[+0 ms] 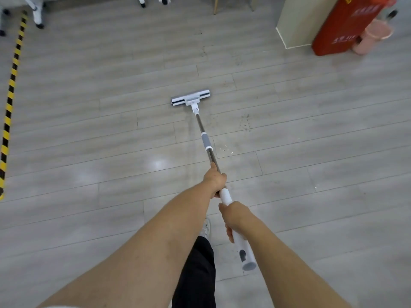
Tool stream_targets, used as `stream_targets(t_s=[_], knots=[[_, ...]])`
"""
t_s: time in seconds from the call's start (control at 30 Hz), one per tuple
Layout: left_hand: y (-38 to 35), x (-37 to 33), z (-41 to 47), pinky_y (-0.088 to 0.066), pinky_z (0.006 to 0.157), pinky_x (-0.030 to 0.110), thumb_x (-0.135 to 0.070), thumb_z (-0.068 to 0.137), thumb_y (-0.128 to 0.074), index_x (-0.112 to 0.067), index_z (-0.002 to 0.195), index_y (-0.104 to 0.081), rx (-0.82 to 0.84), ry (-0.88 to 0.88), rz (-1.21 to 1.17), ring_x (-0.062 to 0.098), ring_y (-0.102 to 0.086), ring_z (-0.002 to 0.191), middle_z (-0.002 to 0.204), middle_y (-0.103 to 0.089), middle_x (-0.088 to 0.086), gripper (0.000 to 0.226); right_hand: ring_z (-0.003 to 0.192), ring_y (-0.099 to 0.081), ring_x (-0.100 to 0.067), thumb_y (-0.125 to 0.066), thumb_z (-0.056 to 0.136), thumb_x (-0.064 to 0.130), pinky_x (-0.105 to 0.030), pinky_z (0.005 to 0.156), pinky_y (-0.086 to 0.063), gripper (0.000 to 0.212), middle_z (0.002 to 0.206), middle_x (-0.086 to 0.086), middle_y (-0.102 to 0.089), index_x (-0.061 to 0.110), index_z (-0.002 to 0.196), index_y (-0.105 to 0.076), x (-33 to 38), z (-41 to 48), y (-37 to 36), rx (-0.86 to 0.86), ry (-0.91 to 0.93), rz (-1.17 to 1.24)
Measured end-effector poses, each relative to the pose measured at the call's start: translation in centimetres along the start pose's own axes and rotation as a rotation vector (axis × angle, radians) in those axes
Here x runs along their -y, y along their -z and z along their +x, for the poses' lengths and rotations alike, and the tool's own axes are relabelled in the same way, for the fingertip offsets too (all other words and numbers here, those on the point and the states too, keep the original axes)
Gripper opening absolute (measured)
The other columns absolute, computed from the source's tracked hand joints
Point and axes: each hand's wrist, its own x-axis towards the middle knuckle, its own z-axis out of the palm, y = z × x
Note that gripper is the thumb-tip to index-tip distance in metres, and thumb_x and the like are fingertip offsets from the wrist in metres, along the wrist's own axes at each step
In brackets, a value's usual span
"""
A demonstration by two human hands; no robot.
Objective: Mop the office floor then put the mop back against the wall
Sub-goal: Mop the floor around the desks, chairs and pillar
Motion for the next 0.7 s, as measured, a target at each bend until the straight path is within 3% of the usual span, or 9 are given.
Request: stream_targets(t_s=[0.1,0.2,0.43,0.7], knots=[[-4.2,6.4,-4.5,-0.060,0.064,0.038,-0.017,0.099,-0.045,-0.042,0.159,-0.004,-0.002,-0.001,0.024,0.028,-0.066,0.095,0.121,-0.061,0.009,0.076,0.041,-0.056,-0.020,-0.038,0.104,0.041,-0.030,0.058,-0.054,0.035,0.064,-0.007,-0.062,0.010,0.097,-0.052,-7.7,-2.8,-2.4,-0.021,-0.043,-0.045],[-8.8,13.6,-9.9,-0.058,0.058,0.034,-0.018,0.099,-0.045,-0.041,0.159,-0.005,0.004,0.002,0.054,0.027,-0.066,0.098,0.120,-0.061,0.009,0.076,0.039,-0.053,-0.019,-0.038,0.105,0.040,-0.024,0.047,-0.047,0.035,0.067,-0.007,-0.061,0.009,0.113,-0.052,-16.8,-6.6,-5.0,-0.002,-0.048,-0.030],[-18.6,29.4,-22.4,-0.056,0.051,0.032,-0.020,0.099,-0.045,-0.039,0.157,-0.015,0.031,-0.002,0.044,0.023,-0.062,0.085,0.120,-0.060,0.008,0.068,0.040,-0.053,-0.018,-0.040,0.104,0.043,-0.022,0.045,-0.047,0.042,0.070,-0.007,-0.061,0.008,0.126,-0.049,-36.5,-14.9,-11.5,0.010,-0.078,-0.018],[-19.7,33.4,-28.5,-0.054,0.054,0.031,-0.020,0.100,-0.046,-0.043,0.159,-0.003,0.015,0.020,0.036,0.023,-0.064,0.092,0.118,-0.060,0.005,0.077,0.041,-0.055,-0.019,-0.040,0.103,0.040,-0.033,0.060,-0.060,0.036,0.063,-0.007,-0.061,0.008,0.119,-0.050,-41.0,-19.6,-14.0,0.035,-0.059,0.048]])
